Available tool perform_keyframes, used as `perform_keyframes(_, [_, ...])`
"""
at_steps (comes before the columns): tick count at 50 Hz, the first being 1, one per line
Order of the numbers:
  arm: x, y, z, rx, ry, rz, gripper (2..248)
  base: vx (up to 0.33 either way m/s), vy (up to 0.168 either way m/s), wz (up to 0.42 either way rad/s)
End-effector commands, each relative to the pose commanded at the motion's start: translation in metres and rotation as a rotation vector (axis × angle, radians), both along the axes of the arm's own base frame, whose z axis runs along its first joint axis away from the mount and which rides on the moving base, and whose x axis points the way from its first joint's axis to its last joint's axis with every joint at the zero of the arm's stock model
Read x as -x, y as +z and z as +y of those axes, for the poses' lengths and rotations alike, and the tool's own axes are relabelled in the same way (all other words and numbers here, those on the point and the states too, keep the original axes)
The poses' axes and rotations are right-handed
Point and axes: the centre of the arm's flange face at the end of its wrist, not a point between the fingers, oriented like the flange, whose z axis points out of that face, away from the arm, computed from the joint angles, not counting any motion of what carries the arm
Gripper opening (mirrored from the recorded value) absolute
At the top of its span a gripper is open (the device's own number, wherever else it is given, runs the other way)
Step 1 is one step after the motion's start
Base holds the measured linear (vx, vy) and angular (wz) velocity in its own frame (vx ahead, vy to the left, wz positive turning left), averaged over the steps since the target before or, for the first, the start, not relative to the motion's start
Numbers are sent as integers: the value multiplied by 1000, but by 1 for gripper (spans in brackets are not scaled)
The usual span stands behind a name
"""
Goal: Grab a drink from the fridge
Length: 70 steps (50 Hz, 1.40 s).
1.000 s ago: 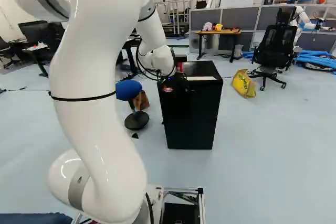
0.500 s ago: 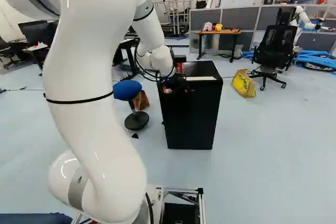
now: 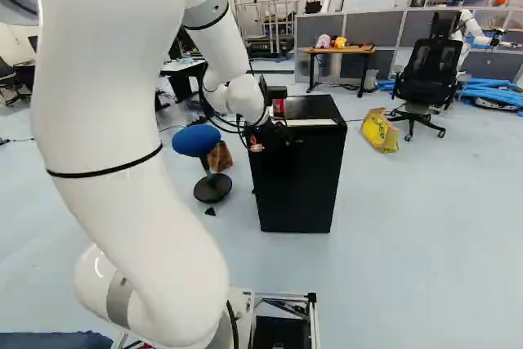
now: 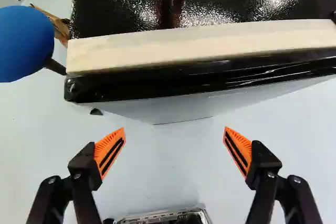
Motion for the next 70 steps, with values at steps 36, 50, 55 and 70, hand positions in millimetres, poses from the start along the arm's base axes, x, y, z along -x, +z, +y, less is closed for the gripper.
perform_keyframes(36, [16, 18, 5, 36, 11, -278, 247, 0, 0, 0])
perform_keyframes(50, [10, 27, 5, 50, 15, -387, 247, 0, 0, 0])
perform_keyframes(55, [8, 29, 4, 55, 16, -424, 247, 0, 0, 0])
perform_keyframes(70, [-4, 36, 4, 66, 21, -510, 247, 0, 0, 0])
